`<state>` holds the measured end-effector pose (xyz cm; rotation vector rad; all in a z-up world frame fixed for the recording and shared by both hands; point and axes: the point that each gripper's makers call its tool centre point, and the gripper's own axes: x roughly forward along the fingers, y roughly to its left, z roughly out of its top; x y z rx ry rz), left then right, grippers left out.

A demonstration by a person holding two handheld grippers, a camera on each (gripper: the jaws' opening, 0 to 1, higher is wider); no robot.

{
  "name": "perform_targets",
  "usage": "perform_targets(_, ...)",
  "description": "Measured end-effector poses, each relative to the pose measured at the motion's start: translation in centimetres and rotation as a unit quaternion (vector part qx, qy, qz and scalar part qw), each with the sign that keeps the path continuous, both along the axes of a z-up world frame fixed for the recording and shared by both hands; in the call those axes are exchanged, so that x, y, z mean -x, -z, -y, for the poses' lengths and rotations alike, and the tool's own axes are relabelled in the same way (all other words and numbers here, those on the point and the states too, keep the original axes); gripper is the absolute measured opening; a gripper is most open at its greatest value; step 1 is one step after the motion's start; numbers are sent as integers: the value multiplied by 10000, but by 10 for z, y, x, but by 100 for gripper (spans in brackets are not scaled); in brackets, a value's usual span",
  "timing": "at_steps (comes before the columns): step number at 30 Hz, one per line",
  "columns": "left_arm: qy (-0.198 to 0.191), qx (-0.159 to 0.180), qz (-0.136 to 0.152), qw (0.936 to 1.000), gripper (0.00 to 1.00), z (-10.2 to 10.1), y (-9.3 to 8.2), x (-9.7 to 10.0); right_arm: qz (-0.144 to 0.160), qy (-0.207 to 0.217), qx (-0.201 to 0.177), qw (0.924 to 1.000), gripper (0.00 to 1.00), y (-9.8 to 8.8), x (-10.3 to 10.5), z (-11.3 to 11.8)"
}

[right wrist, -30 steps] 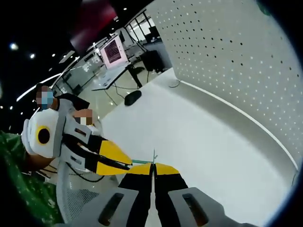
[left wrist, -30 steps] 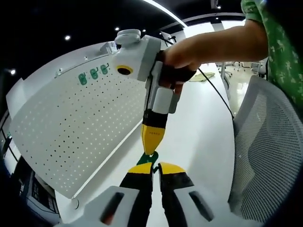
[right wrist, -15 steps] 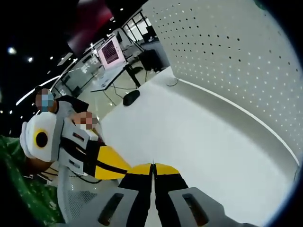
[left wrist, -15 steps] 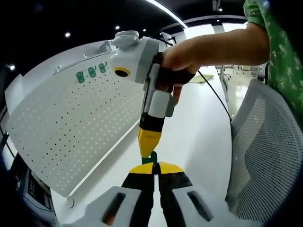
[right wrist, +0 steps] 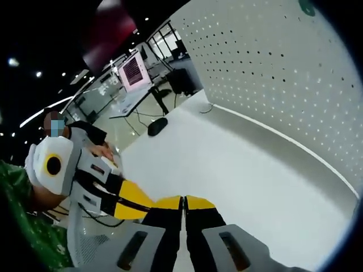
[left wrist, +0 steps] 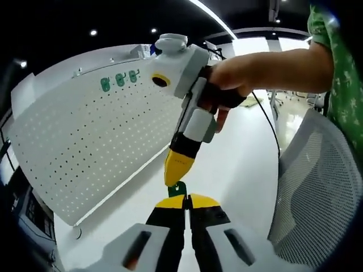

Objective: Insert the hook assembly into the mounting plate slot until the hook locks in place.

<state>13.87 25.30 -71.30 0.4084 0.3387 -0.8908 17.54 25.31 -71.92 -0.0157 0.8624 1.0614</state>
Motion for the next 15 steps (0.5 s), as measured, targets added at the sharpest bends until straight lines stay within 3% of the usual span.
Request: perform_targets(15, -462, 319, -64, 9984, 1, -12, -9, -9, 330, 212, -180, 9991, 4, -13, -6, 5)
